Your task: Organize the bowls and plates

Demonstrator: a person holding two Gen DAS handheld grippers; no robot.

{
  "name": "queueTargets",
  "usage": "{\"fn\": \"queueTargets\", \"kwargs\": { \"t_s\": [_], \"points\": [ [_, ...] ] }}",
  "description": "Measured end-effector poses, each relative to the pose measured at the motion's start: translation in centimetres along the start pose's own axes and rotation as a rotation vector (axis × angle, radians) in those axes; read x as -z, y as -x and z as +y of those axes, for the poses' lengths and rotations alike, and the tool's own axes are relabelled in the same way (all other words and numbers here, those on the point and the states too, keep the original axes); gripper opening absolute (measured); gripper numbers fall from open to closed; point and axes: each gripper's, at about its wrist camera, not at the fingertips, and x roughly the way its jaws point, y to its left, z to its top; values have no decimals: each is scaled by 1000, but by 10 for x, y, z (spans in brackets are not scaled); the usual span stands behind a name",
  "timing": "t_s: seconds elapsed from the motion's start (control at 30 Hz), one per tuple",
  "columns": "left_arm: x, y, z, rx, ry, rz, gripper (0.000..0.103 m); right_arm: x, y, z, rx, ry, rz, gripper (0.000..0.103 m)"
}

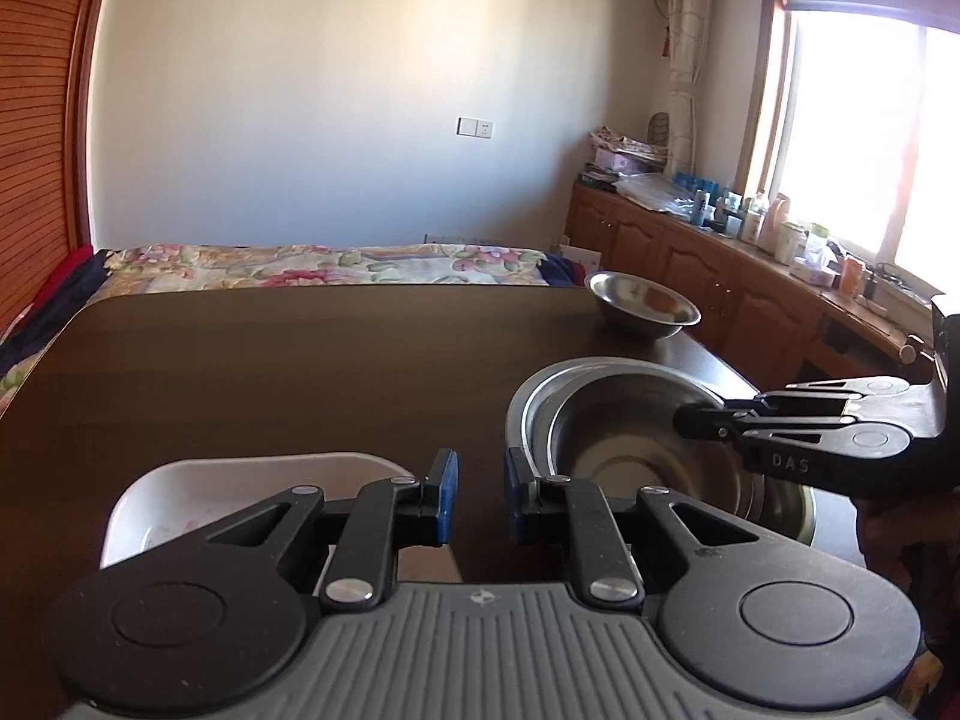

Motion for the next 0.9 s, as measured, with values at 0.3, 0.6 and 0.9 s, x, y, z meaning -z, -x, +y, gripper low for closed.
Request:
{"fn": "queueTargets", "kwargs": {
  "t_s": [0.3, 0.6, 0.9],
  "points": [
    [8, 4, 0, 22, 28, -1, 18, -1, 10, 1, 26, -7, -47, 16],
    [4, 5, -6, 18, 6, -5, 18, -8, 25, -2, 26, -22, -87, 16],
    [-5, -1, -13, 21, -36, 2, 18, -10, 37, -16, 40, -43, -130, 16]
  ]
}}
